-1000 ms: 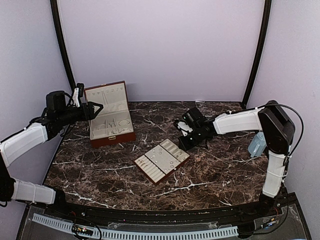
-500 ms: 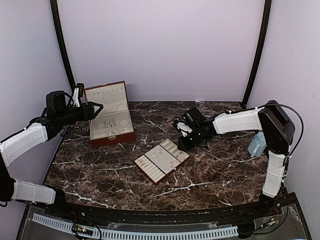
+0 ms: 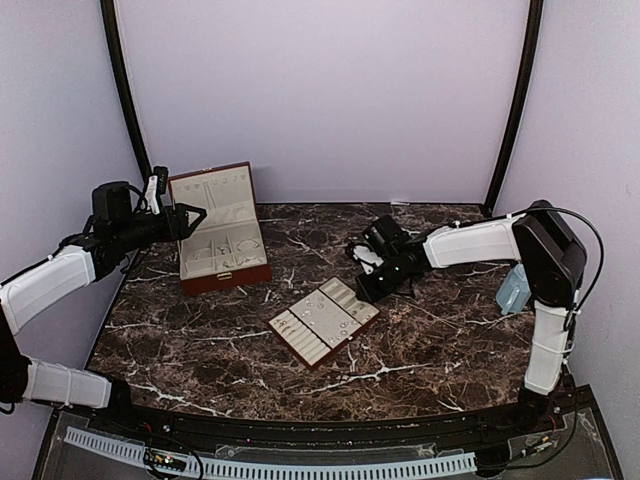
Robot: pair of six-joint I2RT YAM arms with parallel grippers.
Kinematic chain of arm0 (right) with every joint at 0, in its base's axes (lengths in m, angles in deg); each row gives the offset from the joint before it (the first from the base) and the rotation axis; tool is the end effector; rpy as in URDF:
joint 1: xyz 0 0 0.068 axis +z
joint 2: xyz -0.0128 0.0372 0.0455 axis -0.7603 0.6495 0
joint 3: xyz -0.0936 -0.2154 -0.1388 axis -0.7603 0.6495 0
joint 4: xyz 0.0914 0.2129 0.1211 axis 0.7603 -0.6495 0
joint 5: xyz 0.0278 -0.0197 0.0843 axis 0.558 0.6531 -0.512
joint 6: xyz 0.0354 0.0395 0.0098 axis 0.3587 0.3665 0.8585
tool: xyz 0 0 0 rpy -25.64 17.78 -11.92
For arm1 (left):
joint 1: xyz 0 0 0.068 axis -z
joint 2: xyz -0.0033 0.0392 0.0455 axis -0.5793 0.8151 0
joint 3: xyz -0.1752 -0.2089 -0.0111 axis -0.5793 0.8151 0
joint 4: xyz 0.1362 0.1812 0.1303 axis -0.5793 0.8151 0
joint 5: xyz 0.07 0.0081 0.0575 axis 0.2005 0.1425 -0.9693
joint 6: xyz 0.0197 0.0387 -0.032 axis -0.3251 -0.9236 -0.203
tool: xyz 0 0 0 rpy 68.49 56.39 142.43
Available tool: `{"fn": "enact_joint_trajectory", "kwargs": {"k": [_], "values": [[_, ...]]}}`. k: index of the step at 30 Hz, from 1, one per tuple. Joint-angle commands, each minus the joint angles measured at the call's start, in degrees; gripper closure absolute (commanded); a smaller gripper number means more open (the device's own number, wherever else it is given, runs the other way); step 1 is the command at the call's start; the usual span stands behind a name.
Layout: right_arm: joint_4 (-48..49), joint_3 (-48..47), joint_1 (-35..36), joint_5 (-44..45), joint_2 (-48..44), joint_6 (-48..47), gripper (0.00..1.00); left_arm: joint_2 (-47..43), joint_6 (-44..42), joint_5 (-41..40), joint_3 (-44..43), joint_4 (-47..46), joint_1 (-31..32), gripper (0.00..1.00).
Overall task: Organize the mixed jewelry
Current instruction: Pick up the compartment layer from the center of the board.
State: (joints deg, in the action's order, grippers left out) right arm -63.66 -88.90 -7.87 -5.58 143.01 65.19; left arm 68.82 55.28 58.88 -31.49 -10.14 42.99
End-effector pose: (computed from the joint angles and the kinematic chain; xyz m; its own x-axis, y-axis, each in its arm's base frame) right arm 0.2981 0.2678 0.1578 -0.7314 -0.4549 -0.5081 -0.5868 0.7994 0.1291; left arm 0.2645 -0.0502 0.3043 -0.3525 -0.1968 -0.9149 0.4433 0.8259 -0.3484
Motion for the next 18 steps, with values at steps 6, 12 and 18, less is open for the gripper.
{"fn": "enact_joint_trajectory", "kwargs": {"k": [6, 12, 18], "values": [[0.1, -2.1, 0.6, 1.3, 2.0, -0.2, 0.85, -1.7, -0.8, -0.2, 0.4, -0.5, -0.4, 0.31], [-0.4, -1.9, 0.6, 3.4, 1.5, 0.7, 0.96, -1.9, -0.9, -0.4, 0.4, -0.5, -0.4, 0.31], [-0.3, -0.1, 0.6, 6.6, -1.2, 4.0, 1.00, -2.3, -1.2, -1.8, 0.7, -0.2, -0.4, 0.31]]}}
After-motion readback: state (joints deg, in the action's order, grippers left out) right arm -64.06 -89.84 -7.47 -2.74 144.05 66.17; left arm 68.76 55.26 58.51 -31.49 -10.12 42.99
